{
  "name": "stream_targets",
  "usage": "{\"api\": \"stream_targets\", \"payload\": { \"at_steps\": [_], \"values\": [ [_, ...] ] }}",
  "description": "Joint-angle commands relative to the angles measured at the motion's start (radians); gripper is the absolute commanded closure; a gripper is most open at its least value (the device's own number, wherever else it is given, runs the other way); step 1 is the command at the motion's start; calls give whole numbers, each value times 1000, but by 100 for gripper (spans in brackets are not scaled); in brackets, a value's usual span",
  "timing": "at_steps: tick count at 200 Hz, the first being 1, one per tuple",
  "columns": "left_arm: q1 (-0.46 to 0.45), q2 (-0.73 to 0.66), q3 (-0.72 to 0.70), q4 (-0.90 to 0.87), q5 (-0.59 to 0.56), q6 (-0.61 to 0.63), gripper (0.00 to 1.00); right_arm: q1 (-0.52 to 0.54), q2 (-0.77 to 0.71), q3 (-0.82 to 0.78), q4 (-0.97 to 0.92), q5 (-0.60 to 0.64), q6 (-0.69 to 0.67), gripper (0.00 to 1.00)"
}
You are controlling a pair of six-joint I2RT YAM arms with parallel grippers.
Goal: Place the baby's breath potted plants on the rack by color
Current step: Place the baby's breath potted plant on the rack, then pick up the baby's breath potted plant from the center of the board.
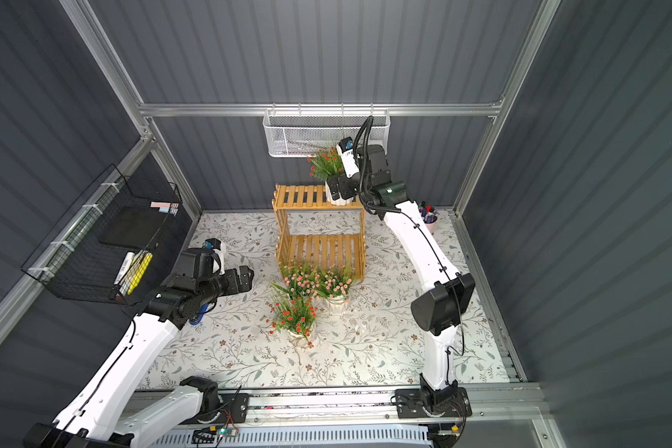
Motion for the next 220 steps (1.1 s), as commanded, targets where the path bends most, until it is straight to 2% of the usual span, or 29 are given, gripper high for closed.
{"api": "stream_targets", "payload": {
  "at_steps": [1, 25, 47, 66, 92, 119, 137, 187, 220],
  "values": [
    [-3, 28, 67, -58, 21, 42, 1, -4, -69, -74, 47, -14, -7, 1],
    [-3, 59, 93, -115, 37, 48, 1, -1, -198, -250, 118, -24, 2, 1],
    [-3, 46, 37, -113, 45, 28, 1, 11, -334, -451, 170, -48, 9, 1],
    [-7, 45, -6, -120, 76, -14, 0, 52, -462, -638, 192, -8, 4, 1],
    [-56, 3, -92, -112, 76, -84, 1, 103, -627, -861, 214, 14, 46, 1],
    [-213, 9, -87, -149, -49, -142, 1, 139, -732, -1017, 223, 15, 98, 1],
    [-278, 35, -81, -169, -78, -184, 1, 162, -792, -1077, 213, 30, 107, 1],
    [-501, -66, -235, -70, -225, -465, 1, 174, -848, -1148, 222, 14, 112, 1],
    [-698, -20, -278, -25, -357, -569, 1, 174, -845, -1165, 234, -6, 113, 1]
  ]
}}
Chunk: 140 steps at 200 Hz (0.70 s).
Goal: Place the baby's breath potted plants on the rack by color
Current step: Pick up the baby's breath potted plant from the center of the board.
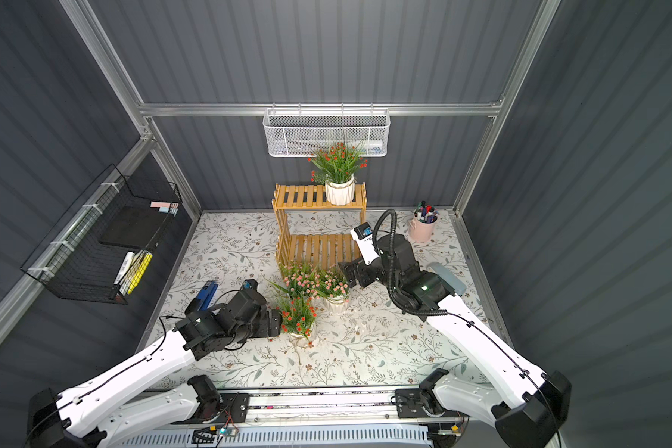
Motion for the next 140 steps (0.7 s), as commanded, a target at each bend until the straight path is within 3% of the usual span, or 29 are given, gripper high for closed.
{"api": "stream_targets", "payload": {
  "at_steps": [1, 20, 63, 109, 140],
  "values": [
    [-115, 29, -24, 47, -145, -134, 1, 3, -4, -14, 31, -20, 15, 1],
    [-239, 54, -52, 65, -235, -178, 1, 4, -2, -19, 48, -25, 17, 1],
    [-426, 70, -108, 124, -348, -213, 1, 3, -7, -32, 59, -38, 28, 1],
    [-531, 55, -219, 336, -384, -133, 1, 3, -26, -63, 66, -37, 31, 1],
    [-540, 71, -293, 519, -368, -54, 1, 2, -23, -76, 69, -40, 29, 1]
  ]
}}
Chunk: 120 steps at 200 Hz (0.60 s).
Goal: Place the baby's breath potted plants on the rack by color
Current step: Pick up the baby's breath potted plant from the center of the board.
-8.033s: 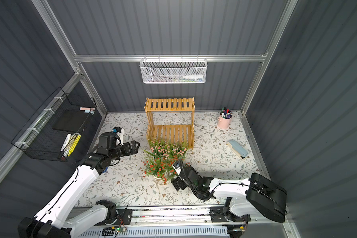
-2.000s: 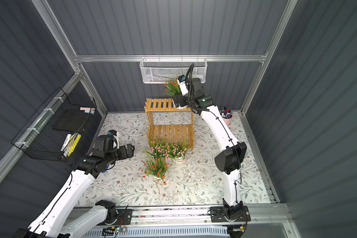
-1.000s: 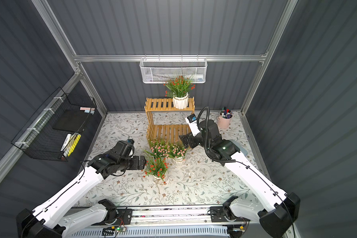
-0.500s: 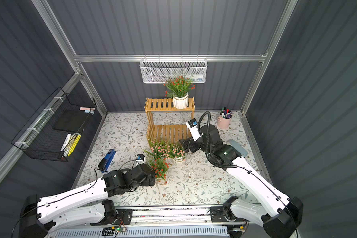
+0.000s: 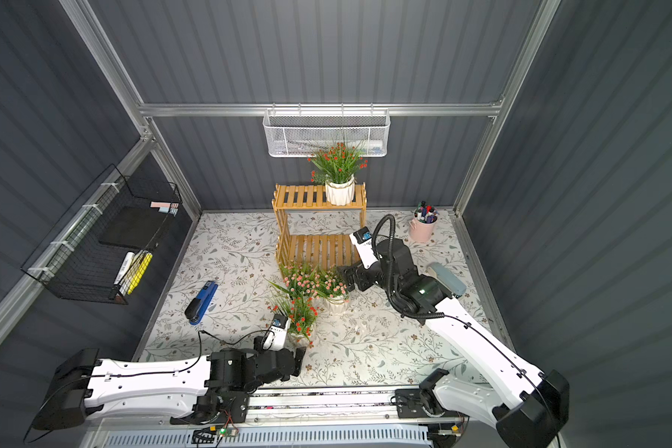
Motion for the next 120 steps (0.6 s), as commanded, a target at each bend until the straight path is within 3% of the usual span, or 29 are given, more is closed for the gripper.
{"api": "stream_targets", "payload": {
  "at_steps": [1, 78, 120],
  "values": [
    [-6, 5, -39, 175, -26, 79, 1, 1, -13, -12, 16, -12, 7, 1],
    [0, 110, -97, 388, -130, 147, 1, 2, 49, -7, 41, -29, 4, 1],
    [97, 136, -136, 508, -110, 196, 1, 3, 49, -3, 38, -35, 9, 1]
  ]
}}
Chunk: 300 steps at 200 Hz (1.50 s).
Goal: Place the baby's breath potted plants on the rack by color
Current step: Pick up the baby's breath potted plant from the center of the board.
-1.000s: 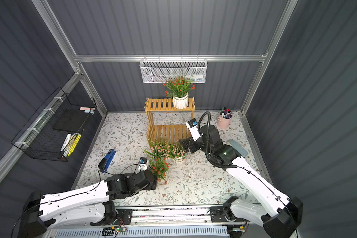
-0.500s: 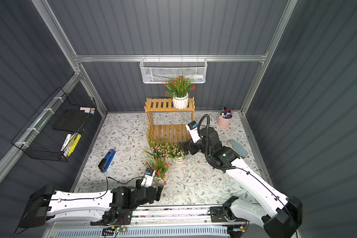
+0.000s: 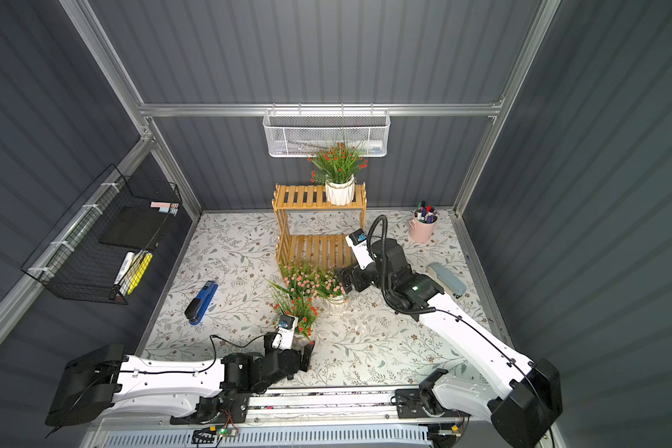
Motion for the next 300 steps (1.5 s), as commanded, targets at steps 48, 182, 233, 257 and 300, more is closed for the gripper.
{"api": "stream_targets", "payload": {
  "at_steps": [48, 182, 233, 257, 300],
  "values": [
    [137, 79, -15, 194, 69, 146, 1, 1, 0, 4, -4, -14, -10, 1],
    [253, 294, 28, 331, 165, 166, 1, 5, 15, -15, -11, -32, -14, 1],
    [253, 273, 16, 312, 175, 170, 18, 6, 19, -24, -5, -34, -10, 1],
    [253, 250, 11, 290, 184, 170, 24, 6, 20, -26, -3, -32, -8, 1],
    [253, 160, -7, 213, 201, 158, 29, 8, 19, -27, -1, -23, -11, 1]
  ]
}}
